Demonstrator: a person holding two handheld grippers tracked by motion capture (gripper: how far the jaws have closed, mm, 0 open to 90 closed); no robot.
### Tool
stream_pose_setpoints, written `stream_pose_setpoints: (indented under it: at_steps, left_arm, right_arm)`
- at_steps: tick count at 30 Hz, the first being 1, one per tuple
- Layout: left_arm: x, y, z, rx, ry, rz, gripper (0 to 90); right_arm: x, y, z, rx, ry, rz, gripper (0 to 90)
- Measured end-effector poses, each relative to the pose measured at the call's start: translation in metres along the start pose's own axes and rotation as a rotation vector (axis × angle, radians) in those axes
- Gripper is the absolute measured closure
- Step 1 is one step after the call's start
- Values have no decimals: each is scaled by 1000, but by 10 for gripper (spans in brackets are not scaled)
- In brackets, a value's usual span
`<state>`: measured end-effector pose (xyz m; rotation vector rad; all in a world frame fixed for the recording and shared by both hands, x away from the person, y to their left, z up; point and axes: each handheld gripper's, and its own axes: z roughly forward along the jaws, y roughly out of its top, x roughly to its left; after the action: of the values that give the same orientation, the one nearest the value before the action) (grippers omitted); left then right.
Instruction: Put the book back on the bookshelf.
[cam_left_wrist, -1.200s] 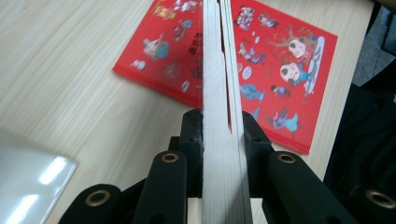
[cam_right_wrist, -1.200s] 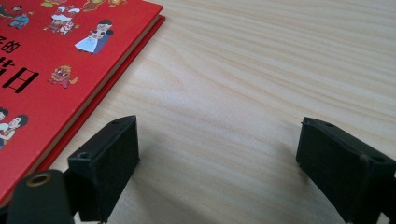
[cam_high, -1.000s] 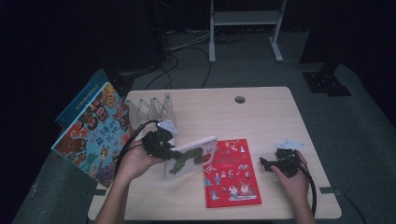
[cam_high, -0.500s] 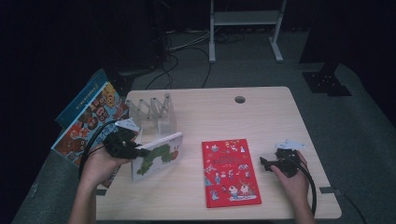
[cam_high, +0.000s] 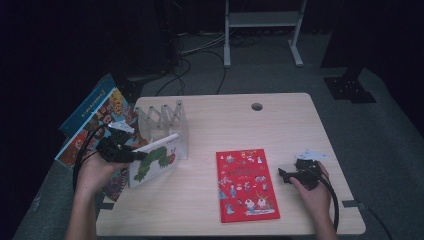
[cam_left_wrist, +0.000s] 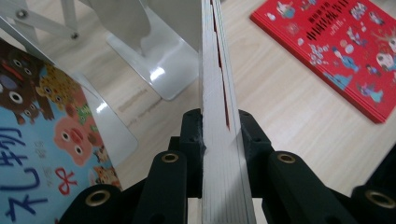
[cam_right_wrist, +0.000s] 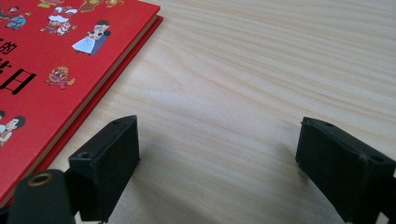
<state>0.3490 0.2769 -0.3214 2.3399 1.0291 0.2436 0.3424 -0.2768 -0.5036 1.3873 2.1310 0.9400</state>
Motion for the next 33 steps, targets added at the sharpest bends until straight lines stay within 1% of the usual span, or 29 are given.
stream_pose_setpoints:
  at_steps: [1,2,3,4,5,7,9,10,12,14,15,16,17,19,21,25,31,33]
  left_arm:
    - [2,6,3,-4,24,-4,753]
    - [2,6,3,-4,24,-4,753]
    - [4,12,6,-13,46,-17,752]
    - [4,12,6,-13,46,-17,753]
    - [7,17,12,-25,58,-38,753]
    - [9,20,14,-30,62,-46,753]
    - [13,27,21,-43,58,-60,752]
    - [13,27,21,-43,58,-60,752]
    - [15,31,26,-47,60,-68,752]
    - [16,36,31,-49,79,-67,752]
    - [18,39,36,-47,87,-77,752]
    - [18,39,36,-47,87,-77,752]
    - [21,41,41,-51,86,-89,751]
    - [22,41,44,-50,89,-91,751]
    - [25,40,48,-68,87,-101,751]
    - [25,37,50,-79,86,-106,750]
    - [23,30,58,-56,91,-102,749]
    - [23,28,62,-41,91,-102,749]
  right_arm:
    - [0,0,0,-2,-2,2,125]
    - [0,0,0,-2,-2,2,125]
    - [0,0,0,-3,-3,1,126]
    - [0,0,0,-3,-3,1,126]
    - [0,0,0,-3,-3,1,125]
    - [0,0,0,-3,-3,1,126]
    - [0,0,0,-3,-3,1,125]
    - [0,0,0,-3,-3,1,126]
    - [0,0,0,-2,-3,2,126]
    - [0,0,0,-3,-3,1,125]
    - [0,0,0,-2,-3,1,126]
    - [0,0,0,-2,-3,1,126]
    - [0,0,0,-2,-3,1,126]
    - [0,0,0,-2,-3,1,126]
    - [0,0,0,-2,-3,2,126]
    - [0,0,0,-2,-3,2,126]
    - [0,0,0,-1,-3,1,126]
    - [0,0,0,-1,-3,1,126]
